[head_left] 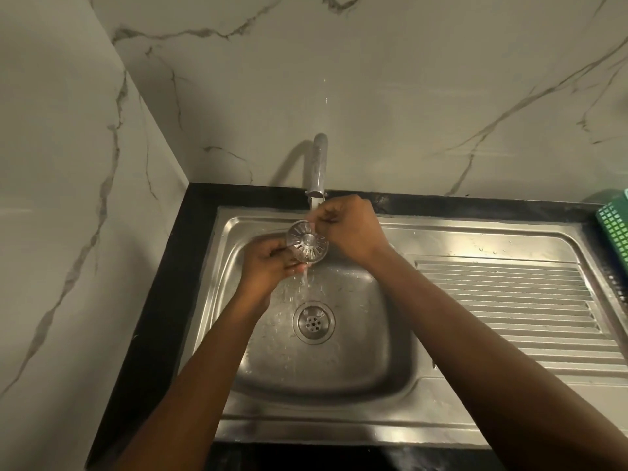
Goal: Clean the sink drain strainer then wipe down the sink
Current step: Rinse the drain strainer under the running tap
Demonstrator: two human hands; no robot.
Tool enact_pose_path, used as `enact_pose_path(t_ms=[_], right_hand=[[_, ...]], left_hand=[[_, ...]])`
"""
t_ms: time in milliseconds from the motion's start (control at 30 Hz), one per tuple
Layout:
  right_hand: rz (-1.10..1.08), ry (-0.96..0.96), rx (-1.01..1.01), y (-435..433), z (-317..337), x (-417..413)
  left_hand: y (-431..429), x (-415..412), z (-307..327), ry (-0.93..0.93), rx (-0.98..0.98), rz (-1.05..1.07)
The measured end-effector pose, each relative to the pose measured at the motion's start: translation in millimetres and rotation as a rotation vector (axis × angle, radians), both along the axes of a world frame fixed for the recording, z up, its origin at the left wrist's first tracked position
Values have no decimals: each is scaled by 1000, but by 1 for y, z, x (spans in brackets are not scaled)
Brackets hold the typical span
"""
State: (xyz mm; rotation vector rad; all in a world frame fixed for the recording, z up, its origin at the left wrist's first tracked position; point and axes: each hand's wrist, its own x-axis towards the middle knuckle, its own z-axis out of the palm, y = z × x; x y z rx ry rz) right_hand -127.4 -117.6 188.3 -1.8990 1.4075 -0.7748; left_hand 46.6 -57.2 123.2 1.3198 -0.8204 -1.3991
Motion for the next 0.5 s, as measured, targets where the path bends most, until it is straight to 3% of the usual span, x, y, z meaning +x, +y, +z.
enact_pose_path(t_ms=[233, 500], right_hand=[[-76, -70, -27, 0, 6, -20], [-162, -81, -33, 0, 1, -33]], left_hand=[[-14, -22, 6, 160, 112, -17], [-20, -28, 15, 56, 55, -9]])
